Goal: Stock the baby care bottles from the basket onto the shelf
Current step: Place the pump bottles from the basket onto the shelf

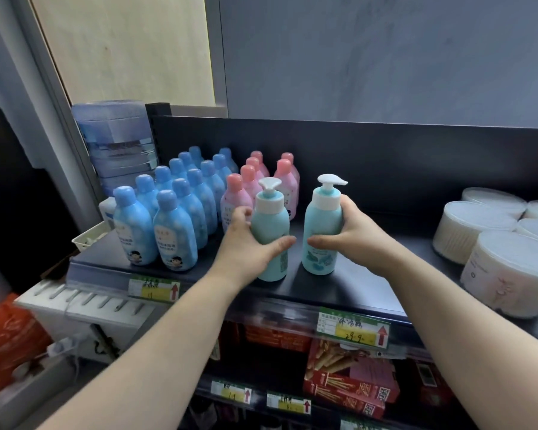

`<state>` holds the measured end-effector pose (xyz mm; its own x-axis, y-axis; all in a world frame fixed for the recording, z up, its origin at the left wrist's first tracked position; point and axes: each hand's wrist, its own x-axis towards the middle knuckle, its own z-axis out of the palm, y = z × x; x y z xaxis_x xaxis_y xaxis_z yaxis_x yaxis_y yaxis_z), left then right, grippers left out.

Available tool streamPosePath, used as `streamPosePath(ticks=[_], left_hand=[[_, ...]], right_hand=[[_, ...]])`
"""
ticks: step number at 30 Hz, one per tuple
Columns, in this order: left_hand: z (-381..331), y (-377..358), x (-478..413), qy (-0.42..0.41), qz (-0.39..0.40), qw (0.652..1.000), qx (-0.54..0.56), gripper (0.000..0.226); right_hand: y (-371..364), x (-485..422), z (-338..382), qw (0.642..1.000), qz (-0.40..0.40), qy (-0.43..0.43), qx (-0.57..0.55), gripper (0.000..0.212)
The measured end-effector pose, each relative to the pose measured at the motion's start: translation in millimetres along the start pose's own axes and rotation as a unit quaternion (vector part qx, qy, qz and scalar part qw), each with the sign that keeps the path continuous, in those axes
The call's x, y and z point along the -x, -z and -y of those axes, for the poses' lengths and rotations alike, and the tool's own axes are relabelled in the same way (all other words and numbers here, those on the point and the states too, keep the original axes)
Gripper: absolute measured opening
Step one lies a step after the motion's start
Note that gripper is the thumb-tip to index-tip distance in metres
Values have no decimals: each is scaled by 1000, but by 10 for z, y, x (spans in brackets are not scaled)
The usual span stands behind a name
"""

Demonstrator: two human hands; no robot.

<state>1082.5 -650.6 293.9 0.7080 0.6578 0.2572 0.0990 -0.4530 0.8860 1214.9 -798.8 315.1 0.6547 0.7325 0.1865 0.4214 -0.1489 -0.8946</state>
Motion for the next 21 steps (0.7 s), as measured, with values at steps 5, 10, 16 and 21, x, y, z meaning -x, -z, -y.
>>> streamPosePath(ticks=[5, 10, 16, 21], left_hand=[[58, -47, -84, 26, 54, 996, 73, 59], [28, 34, -208, 24, 224, 961, 163, 46], [35, -65, -219, 17, 195, 970, 141, 58], [52, -146, -296, 2, 150, 983, 105, 59]], right_hand=[[128, -29, -56, 998, 47, -14, 31, 66], [170, -87, -120, 999, -5, -16, 46, 64], [215, -118, -143, 999, 5, -21, 45, 71], [219, -156, -182, 999, -6, -15, 52, 66]])
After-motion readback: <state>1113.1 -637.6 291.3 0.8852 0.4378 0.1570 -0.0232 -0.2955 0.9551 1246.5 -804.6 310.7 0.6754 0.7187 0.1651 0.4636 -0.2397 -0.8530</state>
